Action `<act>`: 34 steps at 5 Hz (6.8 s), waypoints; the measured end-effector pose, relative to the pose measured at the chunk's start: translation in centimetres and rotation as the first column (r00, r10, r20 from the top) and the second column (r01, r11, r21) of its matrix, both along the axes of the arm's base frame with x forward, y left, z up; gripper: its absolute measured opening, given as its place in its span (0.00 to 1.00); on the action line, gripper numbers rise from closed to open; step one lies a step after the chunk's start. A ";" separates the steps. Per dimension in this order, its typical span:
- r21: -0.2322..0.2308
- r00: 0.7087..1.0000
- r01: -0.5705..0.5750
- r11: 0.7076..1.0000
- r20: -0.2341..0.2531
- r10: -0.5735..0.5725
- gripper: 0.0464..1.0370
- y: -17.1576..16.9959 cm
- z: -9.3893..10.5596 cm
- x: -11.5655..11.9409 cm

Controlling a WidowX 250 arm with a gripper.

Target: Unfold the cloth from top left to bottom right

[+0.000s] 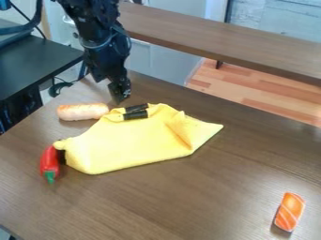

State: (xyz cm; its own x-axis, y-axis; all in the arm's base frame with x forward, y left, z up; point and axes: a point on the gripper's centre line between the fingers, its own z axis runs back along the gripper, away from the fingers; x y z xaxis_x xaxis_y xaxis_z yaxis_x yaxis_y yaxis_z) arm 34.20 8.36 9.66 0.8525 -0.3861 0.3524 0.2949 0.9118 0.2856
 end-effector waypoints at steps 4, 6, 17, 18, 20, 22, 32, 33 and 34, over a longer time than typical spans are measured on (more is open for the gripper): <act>-0.005 0.993 -0.027 1.000 -0.113 0.026 0.96 -0.9 -4.2 1.4; -0.009 0.990 -0.041 0.999 -0.137 0.039 0.96 -1.4 -6.8 3.8; 0.172 0.982 -0.114 0.979 -0.129 0.137 0.06 1.5 -12.6 9.5; 0.133 0.987 -0.113 0.985 -0.101 0.127 0.01 1.8 -11.2 8.8; -0.002 0.998 -0.024 1.000 0.053 0.024 0.01 -0.3 -5.8 5.0; -0.126 0.988 0.158 0.979 0.019 -0.156 0.01 -5.8 -5.5 -1.7; -0.006 0.874 0.208 0.978 -0.448 -0.189 0.01 -16.5 -9.7 -8.9; -0.021 0.859 0.186 0.982 -0.482 -0.173 0.01 -17.4 -9.8 -8.6; -0.056 0.841 0.192 0.980 -0.506 -0.194 0.01 -17.8 -9.6 -9.0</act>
